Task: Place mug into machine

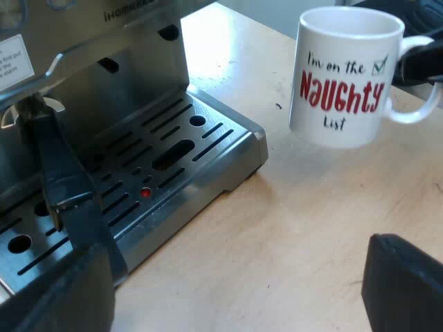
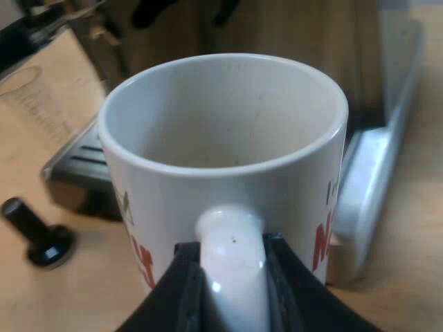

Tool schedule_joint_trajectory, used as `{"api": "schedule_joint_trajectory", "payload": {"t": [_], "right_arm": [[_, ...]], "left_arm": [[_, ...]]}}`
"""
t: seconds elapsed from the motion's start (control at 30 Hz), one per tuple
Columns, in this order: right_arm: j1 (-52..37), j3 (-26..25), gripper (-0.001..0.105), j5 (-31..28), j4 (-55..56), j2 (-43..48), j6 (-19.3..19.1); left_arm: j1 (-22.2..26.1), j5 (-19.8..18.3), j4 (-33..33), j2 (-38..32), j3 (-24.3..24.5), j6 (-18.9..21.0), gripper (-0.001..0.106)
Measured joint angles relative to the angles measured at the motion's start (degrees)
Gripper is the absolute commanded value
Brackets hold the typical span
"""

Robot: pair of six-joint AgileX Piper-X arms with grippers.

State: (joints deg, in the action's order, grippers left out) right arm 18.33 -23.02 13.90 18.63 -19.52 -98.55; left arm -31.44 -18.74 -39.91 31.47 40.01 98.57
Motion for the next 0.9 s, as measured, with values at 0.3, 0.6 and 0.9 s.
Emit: {"api": "schedule_joint_trajectory", "payload": {"t": [0.3,0.6,0.9], "right_arm": [[0.8,0.0,0.000,4.8,0.0,-1.9,-1.3],[14.6,0.0,0.000,-4.0,-5.4,-11.3,-5.6],[22.0,-0.2,0.000,-13.9,-22.2,-23.1,-5.8]], "left_arm": [[0.0,1.9,-0.3,0.0,-2.9,-0.8,0.089],[0.0,4.0,7.4,-0.2,-9.3,-0.9,0.089],[0.0,6.3,16.0,0.0,-13.6,-0.9,0.089]]}}
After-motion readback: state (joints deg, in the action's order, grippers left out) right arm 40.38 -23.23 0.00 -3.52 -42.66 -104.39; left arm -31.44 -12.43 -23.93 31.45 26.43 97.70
